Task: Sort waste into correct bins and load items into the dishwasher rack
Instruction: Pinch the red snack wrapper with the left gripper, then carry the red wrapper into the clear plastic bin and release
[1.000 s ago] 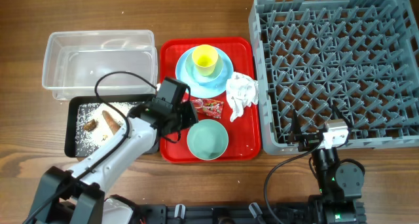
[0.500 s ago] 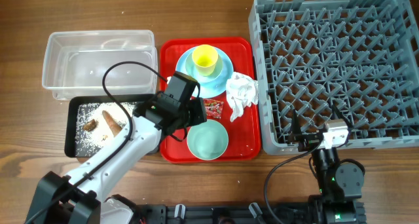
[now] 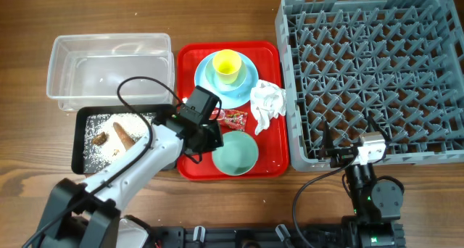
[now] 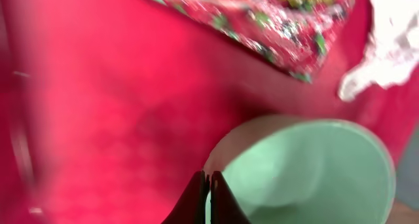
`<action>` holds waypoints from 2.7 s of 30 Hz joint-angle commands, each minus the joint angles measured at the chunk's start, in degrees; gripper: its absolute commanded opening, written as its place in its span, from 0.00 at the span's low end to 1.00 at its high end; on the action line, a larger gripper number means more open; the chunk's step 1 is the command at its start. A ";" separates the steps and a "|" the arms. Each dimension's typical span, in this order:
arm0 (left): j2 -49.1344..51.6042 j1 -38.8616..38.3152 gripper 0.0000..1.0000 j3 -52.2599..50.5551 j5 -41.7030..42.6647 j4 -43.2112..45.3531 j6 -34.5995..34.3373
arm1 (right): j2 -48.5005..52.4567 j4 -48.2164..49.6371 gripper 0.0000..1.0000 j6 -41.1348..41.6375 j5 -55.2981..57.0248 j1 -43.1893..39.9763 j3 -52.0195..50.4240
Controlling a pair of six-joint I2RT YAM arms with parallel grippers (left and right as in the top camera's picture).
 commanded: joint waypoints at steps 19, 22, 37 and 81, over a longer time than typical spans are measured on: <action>0.94 -3.82 0.58 2.19 -16.17 14.01 -10.51 | -0.26 0.17 1.00 -0.28 0.33 -0.13 -0.07; 1.42 -3.82 0.52 2.19 -21.07 13.94 -17.27 | -0.26 0.17 1.00 -0.28 0.33 -0.15 -0.07; 12.04 -3.89 0.45 2.16 -23.89 18.64 -24.50 | -0.26 0.15 1.00 -0.28 0.33 -0.13 -0.07; -17.31 13.49 0.04 2.19 -24.76 17.64 -18.18 | -0.26 0.15 1.00 -0.26 0.33 -0.13 -0.07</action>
